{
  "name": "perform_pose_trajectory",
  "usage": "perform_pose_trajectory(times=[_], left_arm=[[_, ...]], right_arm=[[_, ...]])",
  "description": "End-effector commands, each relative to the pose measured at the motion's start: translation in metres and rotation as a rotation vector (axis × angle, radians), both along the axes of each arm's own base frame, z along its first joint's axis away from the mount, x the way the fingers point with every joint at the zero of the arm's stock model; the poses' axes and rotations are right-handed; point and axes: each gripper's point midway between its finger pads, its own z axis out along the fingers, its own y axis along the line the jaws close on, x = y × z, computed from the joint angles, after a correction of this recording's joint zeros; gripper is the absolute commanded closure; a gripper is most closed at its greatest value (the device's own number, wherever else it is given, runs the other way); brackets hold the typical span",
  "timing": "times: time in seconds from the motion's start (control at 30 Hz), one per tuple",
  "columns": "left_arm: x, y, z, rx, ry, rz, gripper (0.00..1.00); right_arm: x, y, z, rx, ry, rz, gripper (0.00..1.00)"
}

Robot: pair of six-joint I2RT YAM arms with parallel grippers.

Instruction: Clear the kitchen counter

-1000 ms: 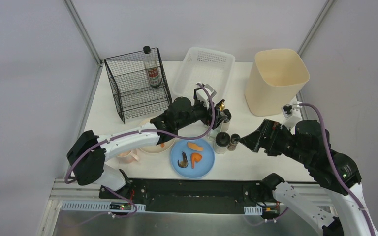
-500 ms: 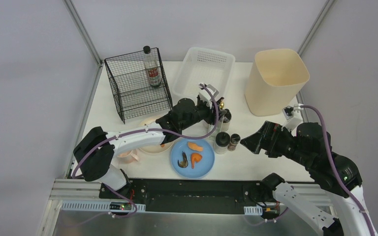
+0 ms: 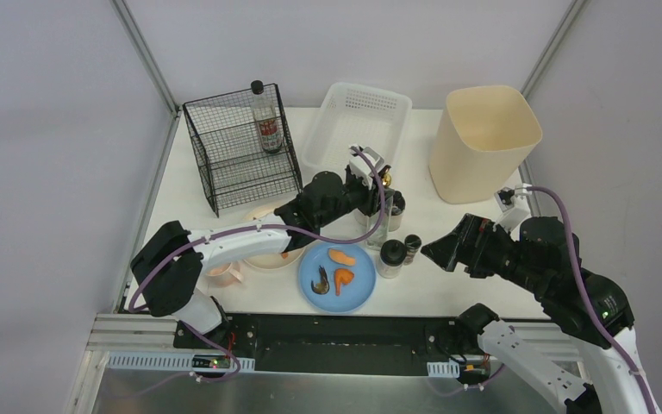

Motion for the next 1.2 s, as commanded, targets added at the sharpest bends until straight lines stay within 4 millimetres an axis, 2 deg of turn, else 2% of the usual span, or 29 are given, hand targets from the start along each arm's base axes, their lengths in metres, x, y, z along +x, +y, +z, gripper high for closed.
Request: perform_pose_trajectory(times=[0.0, 0.4, 0.67, 0.83, 1.17], left_arm=[[0.0, -0.003, 0.051, -0.083, -0.092, 0.007, 1.0], [0.002, 0.008, 0.089, -0.073, -0.161, 0.039, 1.0], [-0.006, 0.017, 0.117, -0.113, -0.185, 0.032, 1.0], [-0.012, 0.034, 0.148, -0.136, -0.223, 0.056, 1.0], [-0.015, 0.073, 0.207, -0.056, -0.345, 0.143, 1.0]], right_arm=[[-0.002, 0.003, 0.003, 0.025, -0.001, 0.009, 0.01], [0.0, 0.005, 0.0, 0.021, 0.006, 0.008, 0.01], [0.003, 0.008, -0.001, 0.027, 0.009, 0.011, 0.01], [0.003, 0.008, -0.001, 0.026, 0.01, 0.013, 0.01], [0.004, 0.013, -0.001, 0.047, 0.011, 0.022, 0.01]])
